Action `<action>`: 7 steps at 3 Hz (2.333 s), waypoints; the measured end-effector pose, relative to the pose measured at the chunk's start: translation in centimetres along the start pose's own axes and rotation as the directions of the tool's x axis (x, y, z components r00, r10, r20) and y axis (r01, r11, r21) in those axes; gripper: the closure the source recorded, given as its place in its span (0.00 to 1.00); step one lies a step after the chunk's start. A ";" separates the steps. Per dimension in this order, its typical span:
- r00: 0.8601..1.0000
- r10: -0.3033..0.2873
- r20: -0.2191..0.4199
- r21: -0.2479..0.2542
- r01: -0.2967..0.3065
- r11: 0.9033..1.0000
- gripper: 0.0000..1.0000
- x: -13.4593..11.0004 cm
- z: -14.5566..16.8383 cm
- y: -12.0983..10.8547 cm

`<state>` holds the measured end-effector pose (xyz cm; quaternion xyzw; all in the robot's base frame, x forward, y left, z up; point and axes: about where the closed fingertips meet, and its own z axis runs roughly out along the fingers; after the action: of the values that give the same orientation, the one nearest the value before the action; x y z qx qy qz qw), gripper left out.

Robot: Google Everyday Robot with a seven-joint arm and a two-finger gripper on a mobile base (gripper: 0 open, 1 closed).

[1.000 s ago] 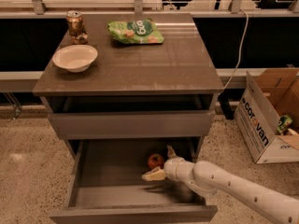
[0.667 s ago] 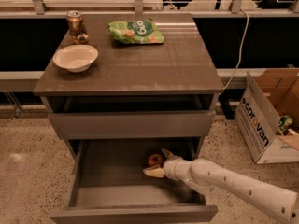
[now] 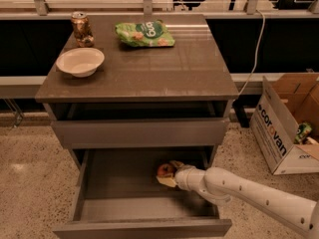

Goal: Pick apple from middle drawer and place on counter

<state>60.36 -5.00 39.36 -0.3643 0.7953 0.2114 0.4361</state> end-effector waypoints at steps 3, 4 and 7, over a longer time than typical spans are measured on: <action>0.862 -0.482 0.155 -0.043 0.494 0.869 1.00 -14.0 -21.1 2.8; 0.779 -0.613 0.132 -0.060 0.623 0.780 1.00 -18.9 -27.5 2.5; 0.677 -0.662 0.323 -0.218 0.734 0.644 1.00 -34.4 -33.8 -0.6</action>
Offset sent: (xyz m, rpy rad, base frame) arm -0.1122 -0.0953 0.3087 -0.1397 -0.5160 0.4073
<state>54.82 -13.89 86.46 -0.6863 0.4924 0.1936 0.4990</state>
